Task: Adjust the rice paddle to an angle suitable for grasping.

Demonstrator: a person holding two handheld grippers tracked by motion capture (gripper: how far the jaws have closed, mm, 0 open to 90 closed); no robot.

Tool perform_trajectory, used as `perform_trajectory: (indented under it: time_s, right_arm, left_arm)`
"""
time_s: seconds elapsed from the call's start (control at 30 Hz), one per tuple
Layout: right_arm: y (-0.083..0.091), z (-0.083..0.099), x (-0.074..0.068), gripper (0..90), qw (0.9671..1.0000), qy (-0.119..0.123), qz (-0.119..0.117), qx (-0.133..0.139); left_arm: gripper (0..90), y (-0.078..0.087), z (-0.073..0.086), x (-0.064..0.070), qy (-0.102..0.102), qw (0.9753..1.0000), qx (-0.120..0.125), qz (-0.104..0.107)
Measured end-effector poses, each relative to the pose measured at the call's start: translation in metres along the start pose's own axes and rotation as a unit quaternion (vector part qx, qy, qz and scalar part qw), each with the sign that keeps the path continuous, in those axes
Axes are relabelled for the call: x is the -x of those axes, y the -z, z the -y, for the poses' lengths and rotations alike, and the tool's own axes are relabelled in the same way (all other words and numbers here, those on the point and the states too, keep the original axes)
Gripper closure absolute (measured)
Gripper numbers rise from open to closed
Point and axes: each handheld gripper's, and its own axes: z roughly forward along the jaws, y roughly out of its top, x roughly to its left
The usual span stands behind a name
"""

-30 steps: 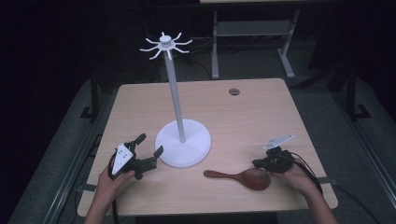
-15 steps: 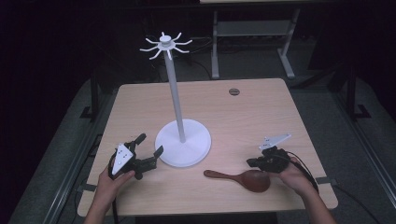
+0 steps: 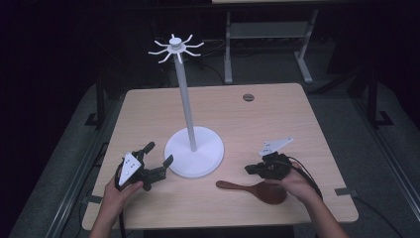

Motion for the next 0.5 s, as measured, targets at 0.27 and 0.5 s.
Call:
perform_trajectory:
  time_s: [0.27,0.5]
  right_arm:
    - [-0.014,-0.017,-0.006,89.9,0.9997,0.014,-0.020,0.009]
    - [-0.032,-0.024,-0.017,89.9,0.9985,0.035,-0.041,-0.002]
  left_arm:
    - [12.8,0.000,0.000,0.000,0.001,1.0000,0.000,0.000]
    - [12.9,0.000,0.000,0.000,0.000,1.0000,0.000,0.000]
